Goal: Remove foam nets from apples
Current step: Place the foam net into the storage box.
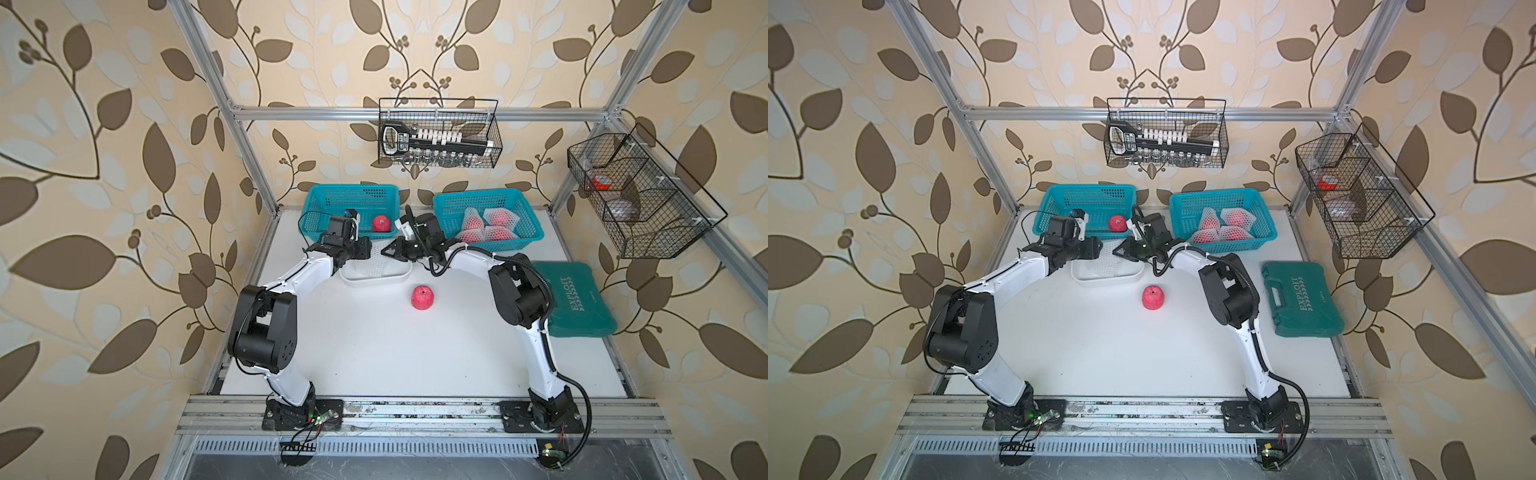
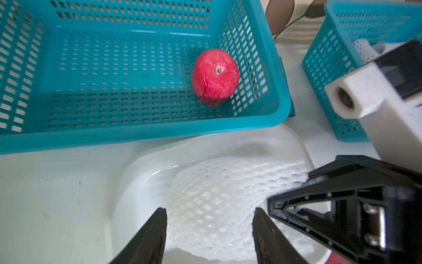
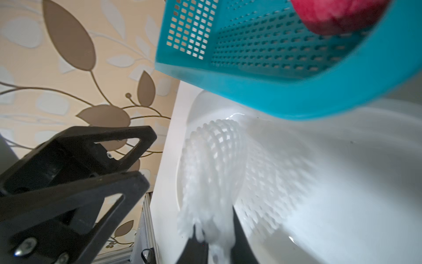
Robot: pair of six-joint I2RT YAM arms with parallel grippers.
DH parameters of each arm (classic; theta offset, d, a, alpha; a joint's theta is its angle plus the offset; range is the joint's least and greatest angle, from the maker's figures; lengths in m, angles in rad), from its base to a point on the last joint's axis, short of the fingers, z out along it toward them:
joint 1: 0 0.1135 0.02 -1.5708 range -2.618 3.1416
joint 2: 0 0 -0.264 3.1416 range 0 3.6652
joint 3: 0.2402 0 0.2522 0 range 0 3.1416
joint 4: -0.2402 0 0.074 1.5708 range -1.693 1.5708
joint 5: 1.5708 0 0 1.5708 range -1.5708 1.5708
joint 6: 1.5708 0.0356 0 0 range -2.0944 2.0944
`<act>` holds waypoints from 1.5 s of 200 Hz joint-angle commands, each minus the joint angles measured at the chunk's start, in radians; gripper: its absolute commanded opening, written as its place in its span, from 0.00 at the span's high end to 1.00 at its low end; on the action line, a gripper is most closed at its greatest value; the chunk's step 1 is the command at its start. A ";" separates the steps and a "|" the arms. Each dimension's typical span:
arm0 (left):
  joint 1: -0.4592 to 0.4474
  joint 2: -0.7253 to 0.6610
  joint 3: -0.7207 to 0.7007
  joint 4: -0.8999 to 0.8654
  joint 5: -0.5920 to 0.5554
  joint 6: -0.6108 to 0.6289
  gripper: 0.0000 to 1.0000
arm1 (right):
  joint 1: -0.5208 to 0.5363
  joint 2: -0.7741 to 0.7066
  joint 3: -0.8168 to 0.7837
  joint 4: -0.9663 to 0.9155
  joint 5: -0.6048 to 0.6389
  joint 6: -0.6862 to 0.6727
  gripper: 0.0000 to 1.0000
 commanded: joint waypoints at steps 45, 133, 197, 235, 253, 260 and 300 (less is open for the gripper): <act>-0.053 0.119 0.099 -0.056 0.018 0.076 0.39 | -0.010 -0.027 0.026 -0.110 0.095 -0.080 0.70; -0.057 0.179 0.120 -0.042 0.021 0.071 0.40 | -0.035 -0.242 -0.057 -0.130 0.164 -0.147 0.00; -0.096 0.198 0.172 -0.068 0.026 0.096 0.40 | -0.052 -0.416 -0.147 -0.090 0.143 -0.188 0.00; -0.117 0.257 0.234 -0.102 0.034 0.099 0.41 | -0.056 -0.550 -0.363 0.010 0.201 -0.222 0.00; -0.119 0.274 0.239 -0.107 0.035 0.096 0.42 | -0.062 -0.605 -0.461 0.040 0.238 -0.246 0.00; -0.119 0.277 0.234 -0.106 0.036 0.095 0.42 | -0.065 -0.624 -0.497 0.047 0.250 -0.259 0.00; -0.119 0.288 0.224 -0.118 0.009 0.111 0.43 | -0.099 -0.697 -0.656 0.080 0.280 -0.282 0.00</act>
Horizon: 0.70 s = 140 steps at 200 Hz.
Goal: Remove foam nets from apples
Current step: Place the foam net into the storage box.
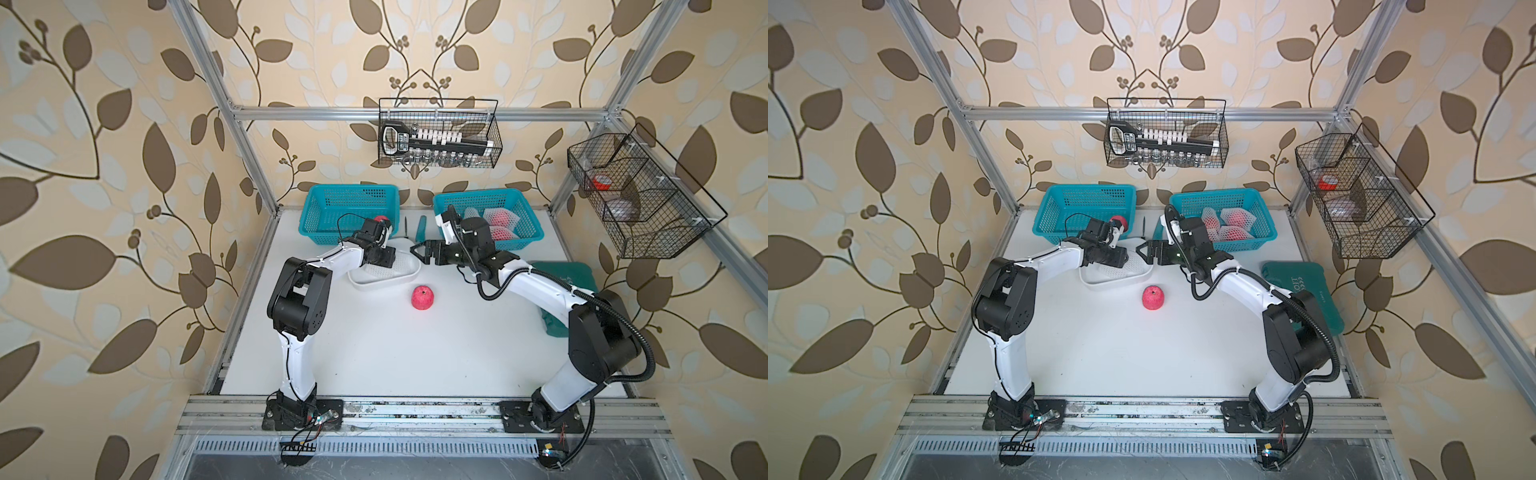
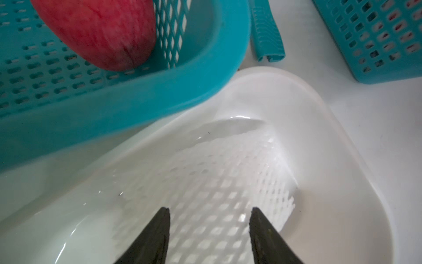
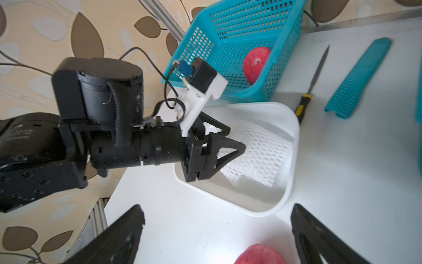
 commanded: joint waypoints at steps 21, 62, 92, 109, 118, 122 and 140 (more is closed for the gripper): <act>0.003 -0.003 0.005 -0.020 -0.020 0.025 0.43 | -0.040 -0.061 -0.109 0.057 0.049 -0.041 0.01; 0.003 0.013 -0.004 -0.016 -0.035 0.028 0.43 | -0.052 -0.089 -0.146 0.073 0.074 -0.071 0.00; 0.003 0.026 0.001 -0.018 -0.042 0.027 0.43 | -0.054 -0.101 -0.177 0.106 0.102 -0.079 0.00; 0.003 0.032 0.014 -0.029 -0.045 0.028 0.43 | -0.053 -0.110 -0.196 0.124 0.109 -0.076 0.00; 0.004 0.037 0.032 -0.062 -0.048 0.024 0.43 | -0.054 -0.117 -0.204 0.131 0.114 -0.073 0.00; 0.005 0.038 0.037 -0.073 -0.047 0.022 0.43 | -0.053 -0.121 -0.206 0.131 0.117 -0.074 0.01; 0.005 0.037 0.047 -0.098 -0.032 0.010 0.43 | -0.054 -0.138 -0.218 0.144 0.130 -0.077 0.00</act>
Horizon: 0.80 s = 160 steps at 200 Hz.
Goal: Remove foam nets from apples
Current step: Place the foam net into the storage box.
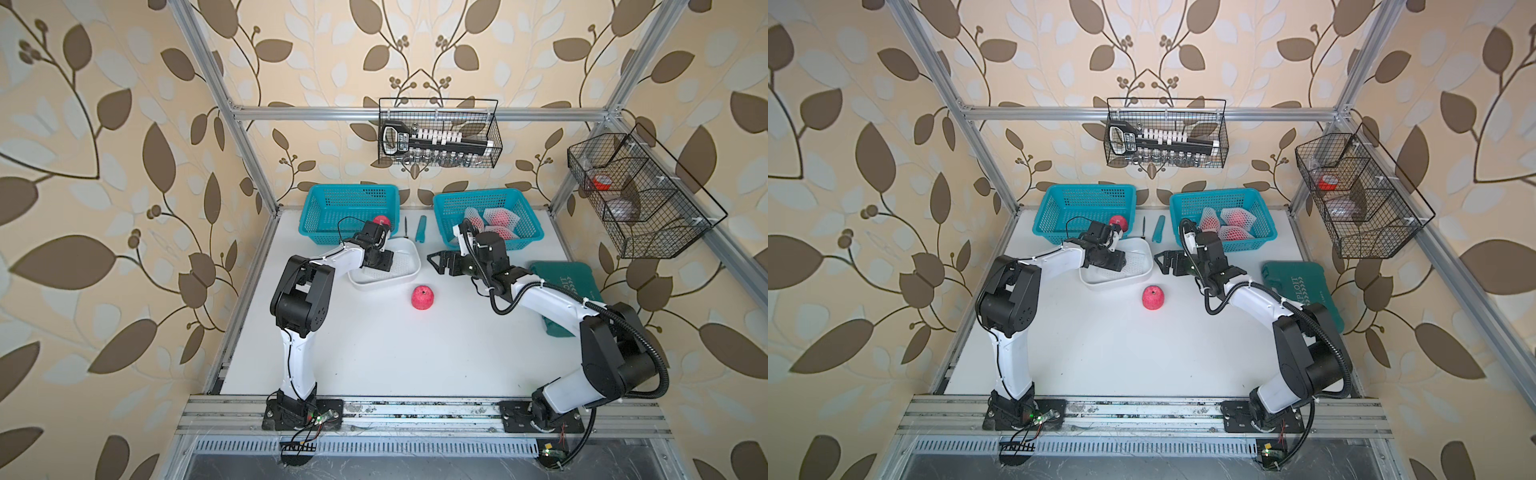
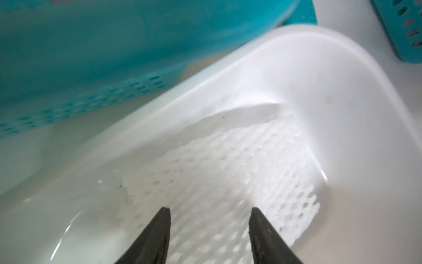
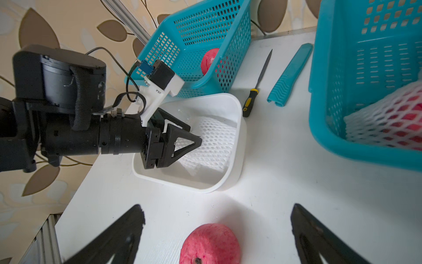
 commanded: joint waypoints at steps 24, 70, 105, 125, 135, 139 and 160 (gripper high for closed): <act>0.005 0.004 0.046 -0.064 0.004 0.001 0.42 | -0.002 -0.068 -0.049 0.074 0.053 -0.014 0.01; 0.005 0.011 0.070 -0.089 0.004 0.011 0.35 | -0.002 -0.101 -0.084 0.107 0.078 -0.025 0.00; 0.005 -0.011 0.096 -0.117 0.000 0.020 0.33 | -0.002 -0.145 -0.124 0.132 0.110 -0.035 0.00; 0.004 -0.033 0.100 -0.124 0.003 0.023 0.28 | -0.002 -0.172 -0.155 0.164 0.123 -0.030 0.00; 0.003 -0.043 0.104 -0.131 -0.001 0.023 0.26 | -0.002 -0.186 -0.168 0.177 0.133 -0.030 0.01; 0.003 -0.047 0.103 -0.134 -0.006 0.023 0.25 | -0.002 -0.192 -0.173 0.178 0.138 -0.031 0.00; -0.002 -0.076 0.097 -0.138 -0.016 0.021 0.19 | -0.002 -0.214 -0.194 0.187 0.185 -0.033 0.00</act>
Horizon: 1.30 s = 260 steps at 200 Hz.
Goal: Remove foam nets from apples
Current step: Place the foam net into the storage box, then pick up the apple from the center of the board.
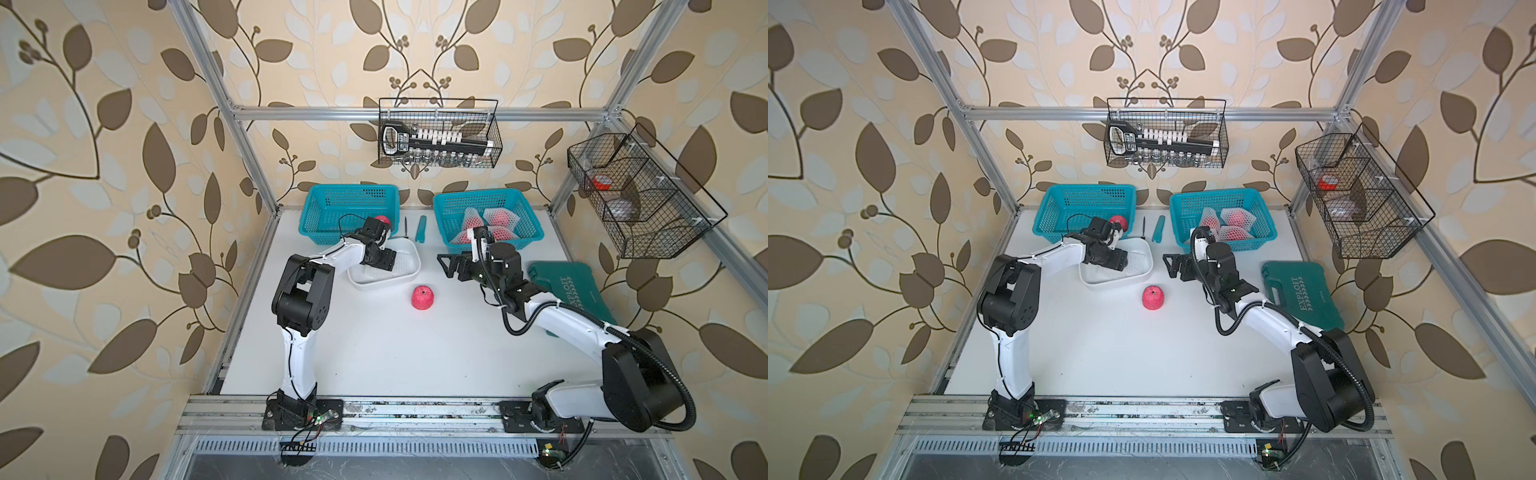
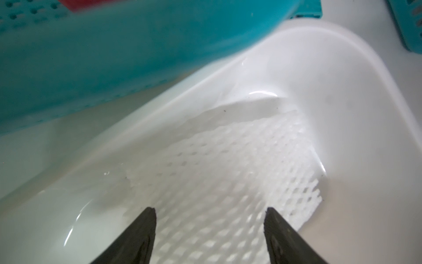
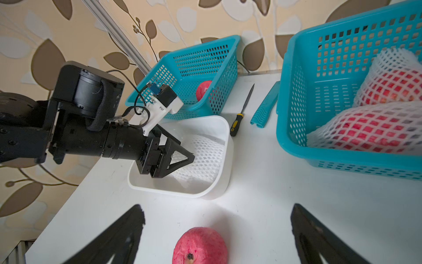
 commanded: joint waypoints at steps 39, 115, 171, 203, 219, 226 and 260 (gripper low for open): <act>-0.018 -0.144 0.023 -0.043 -0.029 -0.007 0.13 | -0.002 -0.064 -0.061 0.068 0.110 -0.026 0.00; -0.091 -0.346 -0.046 -0.023 -0.034 -0.072 0.10 | -0.002 -0.140 -0.170 0.110 0.115 -0.051 0.00; -0.292 -0.378 -0.139 -0.038 0.005 -0.016 0.08 | 0.012 -0.250 -0.509 0.455 0.083 -0.062 0.01; -0.370 -0.313 -0.140 -0.048 0.016 -0.009 0.05 | 0.005 -0.259 -0.511 0.482 0.115 -0.037 0.00; -0.385 -0.277 -0.125 -0.064 0.010 -0.014 0.05 | 0.005 -0.247 -0.526 0.575 -0.021 -0.069 0.00; -0.387 -0.269 -0.129 -0.060 0.004 -0.018 0.05 | 0.010 -0.238 -0.529 0.607 -0.081 -0.083 0.00; -0.389 -0.239 -0.142 -0.057 -0.007 -0.020 0.05 | 0.081 -0.280 -0.564 0.688 -0.129 -0.177 0.01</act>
